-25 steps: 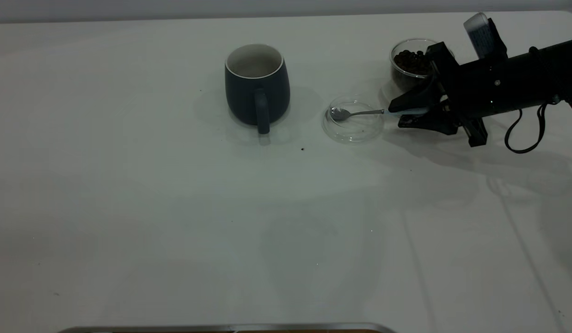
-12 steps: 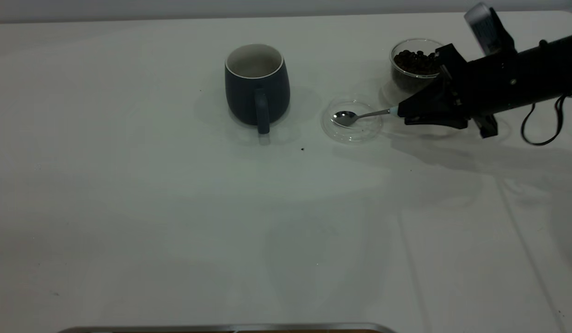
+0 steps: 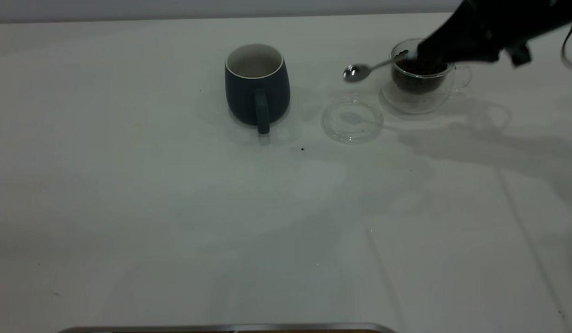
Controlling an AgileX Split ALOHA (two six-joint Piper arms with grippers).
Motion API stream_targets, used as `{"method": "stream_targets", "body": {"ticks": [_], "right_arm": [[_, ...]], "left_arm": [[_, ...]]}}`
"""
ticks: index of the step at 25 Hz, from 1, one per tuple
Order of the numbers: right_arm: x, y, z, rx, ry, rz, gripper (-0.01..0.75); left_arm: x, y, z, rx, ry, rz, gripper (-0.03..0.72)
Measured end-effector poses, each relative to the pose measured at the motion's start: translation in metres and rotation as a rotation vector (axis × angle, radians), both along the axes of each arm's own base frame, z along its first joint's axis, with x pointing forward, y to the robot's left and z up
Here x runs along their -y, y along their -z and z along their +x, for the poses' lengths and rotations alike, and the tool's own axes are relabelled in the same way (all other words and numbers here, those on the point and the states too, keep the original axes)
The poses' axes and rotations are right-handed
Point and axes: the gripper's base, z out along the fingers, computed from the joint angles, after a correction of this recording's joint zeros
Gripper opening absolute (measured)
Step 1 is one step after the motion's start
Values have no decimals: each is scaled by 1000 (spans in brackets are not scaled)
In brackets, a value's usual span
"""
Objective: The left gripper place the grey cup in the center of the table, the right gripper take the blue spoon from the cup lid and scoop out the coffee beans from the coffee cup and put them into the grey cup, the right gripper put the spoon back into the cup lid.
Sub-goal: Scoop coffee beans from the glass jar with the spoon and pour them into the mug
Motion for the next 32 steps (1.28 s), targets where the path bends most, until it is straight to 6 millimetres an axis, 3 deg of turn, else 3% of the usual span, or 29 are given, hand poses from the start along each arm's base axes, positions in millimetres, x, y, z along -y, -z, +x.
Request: {"method": "stream_targets", "body": {"ticks": [5, 9, 22, 32], "right_arm": [[12, -50, 0, 113, 23, -112, 106], [24, -67, 4, 198, 91, -229, 106], [40, -9, 11, 143, 96, -413, 106], [36, 2, 14, 84, 130, -346, 106]], "left_arm": [[0, 0, 0, 0, 0, 0, 530], [0, 0, 0, -1, 0, 0, 530], [0, 0, 0, -1, 0, 0, 530], [0, 0, 0, -1, 0, 0, 530]]}}
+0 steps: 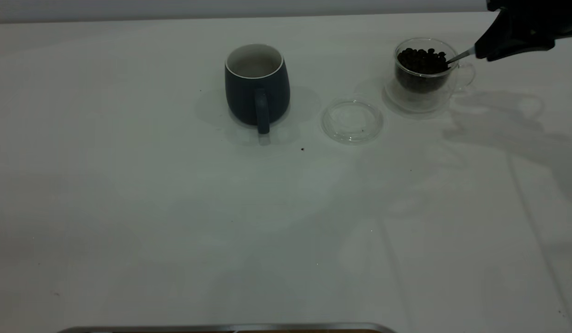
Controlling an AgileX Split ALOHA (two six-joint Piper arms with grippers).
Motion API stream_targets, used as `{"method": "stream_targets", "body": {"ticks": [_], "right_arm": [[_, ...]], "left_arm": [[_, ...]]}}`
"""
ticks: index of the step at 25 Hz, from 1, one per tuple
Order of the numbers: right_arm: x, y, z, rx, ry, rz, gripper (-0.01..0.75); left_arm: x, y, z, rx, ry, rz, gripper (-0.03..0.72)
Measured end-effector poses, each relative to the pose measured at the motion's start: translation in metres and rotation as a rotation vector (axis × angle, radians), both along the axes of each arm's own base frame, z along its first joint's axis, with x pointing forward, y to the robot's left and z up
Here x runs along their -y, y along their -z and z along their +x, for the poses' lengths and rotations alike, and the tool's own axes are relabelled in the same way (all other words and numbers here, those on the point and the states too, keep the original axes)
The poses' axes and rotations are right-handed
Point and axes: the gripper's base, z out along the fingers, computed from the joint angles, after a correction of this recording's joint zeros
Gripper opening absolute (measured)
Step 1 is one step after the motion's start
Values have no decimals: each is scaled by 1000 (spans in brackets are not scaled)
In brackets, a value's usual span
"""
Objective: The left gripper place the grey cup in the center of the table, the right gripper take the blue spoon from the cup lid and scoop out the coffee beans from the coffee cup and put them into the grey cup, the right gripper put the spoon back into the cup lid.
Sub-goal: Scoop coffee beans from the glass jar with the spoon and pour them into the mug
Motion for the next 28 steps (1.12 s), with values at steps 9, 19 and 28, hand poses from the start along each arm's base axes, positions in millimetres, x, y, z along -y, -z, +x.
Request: {"method": "stream_targets", "body": {"ticks": [9, 19, 28], "right_arm": [[21, 7, -2, -75, 123, 218, 106], [50, 35, -7, -107, 190, 481, 106], [61, 40, -7, -69, 209, 595, 106]], "left_arm": [[0, 0, 0, 0, 0, 0, 530], [0, 0, 0, 0, 0, 0, 530], [0, 0, 0, 0, 0, 0, 530]]}}
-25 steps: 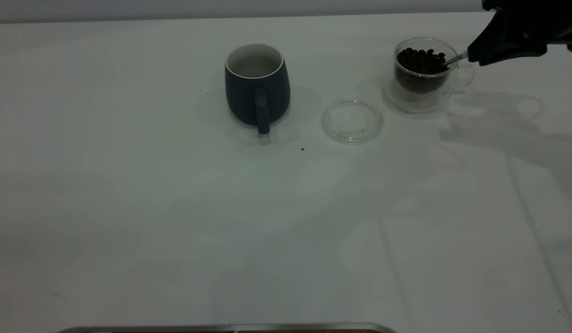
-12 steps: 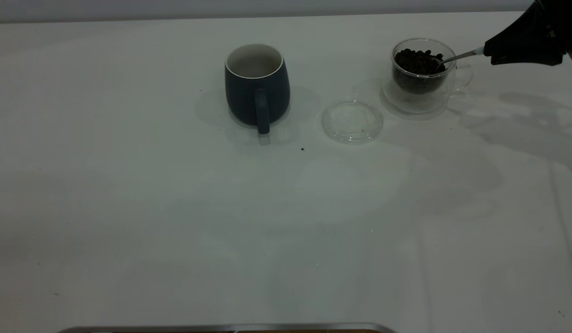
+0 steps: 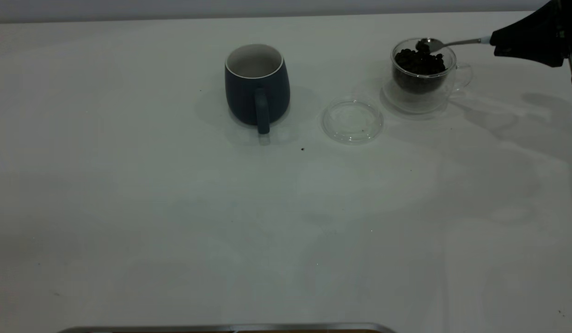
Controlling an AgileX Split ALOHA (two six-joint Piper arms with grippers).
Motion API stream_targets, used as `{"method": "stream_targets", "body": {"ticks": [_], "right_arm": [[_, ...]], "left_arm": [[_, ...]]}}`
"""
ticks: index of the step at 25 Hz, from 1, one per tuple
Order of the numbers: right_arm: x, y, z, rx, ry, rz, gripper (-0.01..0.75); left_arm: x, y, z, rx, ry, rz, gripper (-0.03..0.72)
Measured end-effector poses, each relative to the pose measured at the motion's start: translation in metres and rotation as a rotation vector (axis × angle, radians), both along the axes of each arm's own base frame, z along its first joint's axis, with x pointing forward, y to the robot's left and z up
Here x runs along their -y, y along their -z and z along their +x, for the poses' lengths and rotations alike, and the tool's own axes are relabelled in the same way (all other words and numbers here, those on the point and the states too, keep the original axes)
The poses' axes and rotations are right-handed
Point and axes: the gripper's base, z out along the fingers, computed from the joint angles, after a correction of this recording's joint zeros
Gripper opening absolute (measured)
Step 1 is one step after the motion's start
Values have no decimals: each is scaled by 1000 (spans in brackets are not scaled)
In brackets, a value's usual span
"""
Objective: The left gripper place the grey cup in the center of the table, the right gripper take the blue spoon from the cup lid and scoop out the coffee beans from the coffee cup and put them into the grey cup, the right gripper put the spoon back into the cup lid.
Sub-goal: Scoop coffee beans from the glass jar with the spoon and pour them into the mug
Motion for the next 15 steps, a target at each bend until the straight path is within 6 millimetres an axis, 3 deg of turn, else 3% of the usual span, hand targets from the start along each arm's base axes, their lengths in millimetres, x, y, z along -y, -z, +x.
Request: {"method": "stream_targets", "body": {"ticks": [15], "right_arm": [[0, -12, -6, 26, -57, 166, 106]], "left_arm": [[0, 0, 0, 0, 0, 0, 530]]}}
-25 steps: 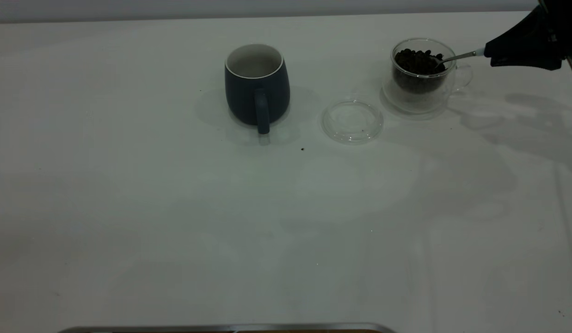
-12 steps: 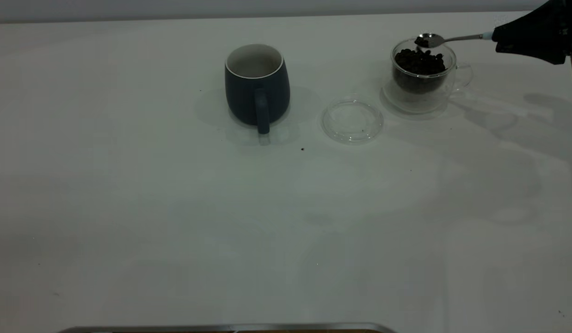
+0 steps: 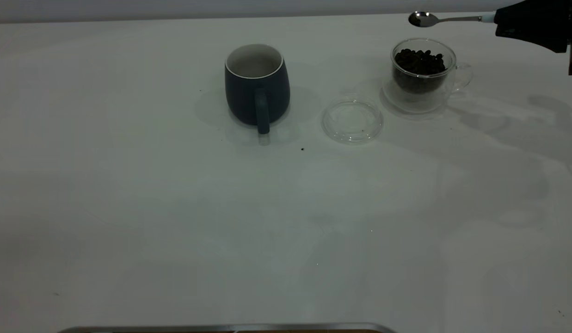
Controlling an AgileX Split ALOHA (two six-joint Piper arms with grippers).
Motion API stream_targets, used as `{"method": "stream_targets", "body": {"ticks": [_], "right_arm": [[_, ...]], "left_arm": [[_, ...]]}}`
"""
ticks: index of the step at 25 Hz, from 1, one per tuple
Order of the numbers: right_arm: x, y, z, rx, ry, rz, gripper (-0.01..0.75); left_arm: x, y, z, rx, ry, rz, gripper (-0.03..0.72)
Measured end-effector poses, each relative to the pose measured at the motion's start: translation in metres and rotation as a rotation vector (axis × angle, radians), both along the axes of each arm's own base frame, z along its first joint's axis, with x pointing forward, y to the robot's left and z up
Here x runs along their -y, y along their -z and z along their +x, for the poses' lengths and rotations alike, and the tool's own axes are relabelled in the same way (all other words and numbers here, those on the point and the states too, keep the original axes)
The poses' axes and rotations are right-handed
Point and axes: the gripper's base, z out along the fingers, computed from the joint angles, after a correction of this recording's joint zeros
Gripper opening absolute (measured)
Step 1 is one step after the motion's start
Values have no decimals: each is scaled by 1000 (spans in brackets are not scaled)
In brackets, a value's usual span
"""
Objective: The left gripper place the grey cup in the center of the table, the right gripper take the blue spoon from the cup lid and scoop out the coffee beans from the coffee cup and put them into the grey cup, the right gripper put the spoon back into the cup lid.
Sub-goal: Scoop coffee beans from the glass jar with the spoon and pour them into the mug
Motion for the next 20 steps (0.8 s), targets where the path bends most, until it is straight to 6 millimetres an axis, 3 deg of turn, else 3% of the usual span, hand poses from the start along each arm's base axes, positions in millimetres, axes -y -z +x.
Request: {"method": "stream_targets", "body": {"ticks": [8, 12, 20], "right_arm": [[-13, -1, 2, -33, 0, 38, 106], [-39, -3, 7, -31, -28, 60, 106], [-110, -8, 10, -26, -108, 117, 105]], "left_arm": [[0, 0, 0, 0, 0, 0, 530], [0, 0, 0, 0, 0, 0, 530], [0, 0, 0, 0, 0, 0, 530]]}}
